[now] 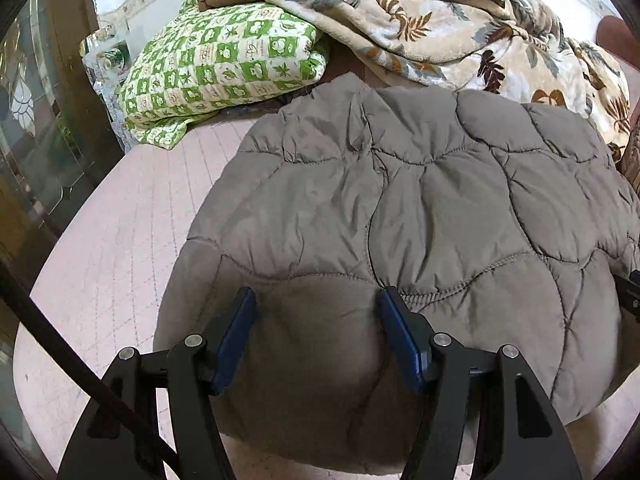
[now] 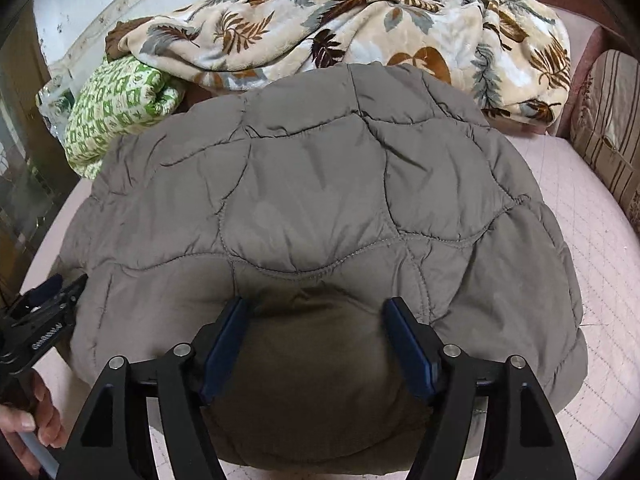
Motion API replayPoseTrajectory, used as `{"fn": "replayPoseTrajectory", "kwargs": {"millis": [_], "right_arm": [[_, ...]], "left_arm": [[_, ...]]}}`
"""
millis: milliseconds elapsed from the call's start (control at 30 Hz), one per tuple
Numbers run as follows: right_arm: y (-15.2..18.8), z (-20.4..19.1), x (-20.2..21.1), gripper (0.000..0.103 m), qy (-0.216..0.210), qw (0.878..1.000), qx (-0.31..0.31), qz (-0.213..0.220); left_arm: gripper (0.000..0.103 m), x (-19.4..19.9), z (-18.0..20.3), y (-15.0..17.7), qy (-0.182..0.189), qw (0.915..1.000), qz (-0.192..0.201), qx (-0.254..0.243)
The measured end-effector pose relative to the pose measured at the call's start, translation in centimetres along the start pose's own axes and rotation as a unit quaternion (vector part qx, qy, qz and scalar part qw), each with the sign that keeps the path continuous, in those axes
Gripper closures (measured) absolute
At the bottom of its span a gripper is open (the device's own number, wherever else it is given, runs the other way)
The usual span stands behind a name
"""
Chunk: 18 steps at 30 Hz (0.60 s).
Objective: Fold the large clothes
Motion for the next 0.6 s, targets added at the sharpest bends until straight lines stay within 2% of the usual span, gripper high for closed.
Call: {"fn": "replayPoseTrajectory", "kwargs": {"millis": [100, 167, 333, 467, 600], "right_arm": [[-0.3, 0.0, 1.1, 0.027, 0.002, 1.0, -0.002, 0.013], [-0.4, -0.3, 2.5, 0.027, -0.013, 1.0, -0.002, 0.028], [0.2, -2.4, 5.4, 0.027, -0.026, 0.997, 0.039, 0.057], [1.3, -3.0, 6.0, 0.027, -0.031, 0.996, 0.061, 0.056], [2.1, -2.7, 4.8, 0.027, -0.016, 0.997, 0.066, 0.041]], "left_arm": [[0.04, 1.3, 0.6, -0.1, 0.0, 0.9999, 0.014, -0.009], [0.04, 2.5, 1.5, 0.0, -0.002, 0.9994, 0.028, -0.018], [0.04, 5.1, 4.2, 0.7, 0.011, 0.997, 0.057, -0.052], [0.04, 5.1, 6.0, 1.5, 0.019, 0.9953, 0.052, -0.08], [0.04, 4.5, 6.7, 1.8, 0.026, 0.9951, 0.041, -0.086]]}}
Point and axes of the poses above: each gripper's, at about its wrist camera, not at the fingertips, and x roughly against the way its jaws point, z to its right, y to its underside, the point moved 3 cm from there along -x, roughly the way its jaws point, and after that the axes turned 13 degrees about y, right-handed, at the moved point
